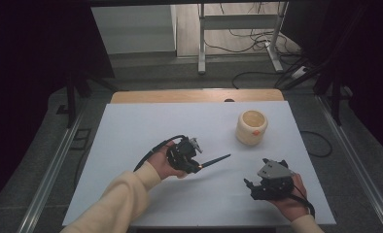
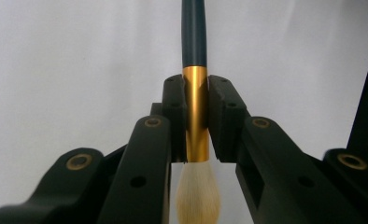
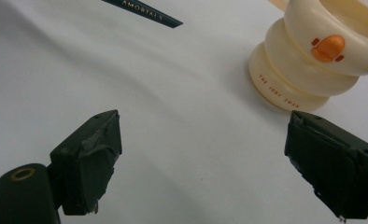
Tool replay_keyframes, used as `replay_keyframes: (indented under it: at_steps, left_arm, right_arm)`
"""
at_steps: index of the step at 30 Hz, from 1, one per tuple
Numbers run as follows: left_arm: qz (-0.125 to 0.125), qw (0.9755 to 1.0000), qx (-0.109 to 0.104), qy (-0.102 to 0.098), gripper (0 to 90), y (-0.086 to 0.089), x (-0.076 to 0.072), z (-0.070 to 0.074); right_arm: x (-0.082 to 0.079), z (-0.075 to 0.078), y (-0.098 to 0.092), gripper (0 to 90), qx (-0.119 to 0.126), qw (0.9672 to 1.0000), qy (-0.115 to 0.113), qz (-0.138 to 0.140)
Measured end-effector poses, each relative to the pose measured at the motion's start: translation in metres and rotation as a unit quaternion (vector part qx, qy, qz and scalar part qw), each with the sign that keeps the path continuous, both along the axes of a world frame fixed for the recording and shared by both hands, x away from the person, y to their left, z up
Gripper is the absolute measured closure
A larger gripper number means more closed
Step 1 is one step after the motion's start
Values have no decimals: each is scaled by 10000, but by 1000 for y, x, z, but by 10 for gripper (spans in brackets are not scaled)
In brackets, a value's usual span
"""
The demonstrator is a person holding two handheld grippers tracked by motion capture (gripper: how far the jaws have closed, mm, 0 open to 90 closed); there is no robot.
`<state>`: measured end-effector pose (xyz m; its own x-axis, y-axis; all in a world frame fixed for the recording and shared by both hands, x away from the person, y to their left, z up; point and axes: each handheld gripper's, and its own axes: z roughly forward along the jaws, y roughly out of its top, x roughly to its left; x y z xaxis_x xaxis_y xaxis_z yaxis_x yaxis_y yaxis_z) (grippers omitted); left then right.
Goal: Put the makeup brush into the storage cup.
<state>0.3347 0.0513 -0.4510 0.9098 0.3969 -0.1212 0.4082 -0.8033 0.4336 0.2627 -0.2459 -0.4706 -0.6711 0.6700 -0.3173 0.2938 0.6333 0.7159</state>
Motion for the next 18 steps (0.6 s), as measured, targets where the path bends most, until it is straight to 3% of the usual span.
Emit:
replay_keyframes:
  at_steps: [18]
  left_arm:
    - [-70,10000,16,-9,787,-5,1,1]
  right_arm:
    - [3,0,20,123,-374,9989,-224,181]
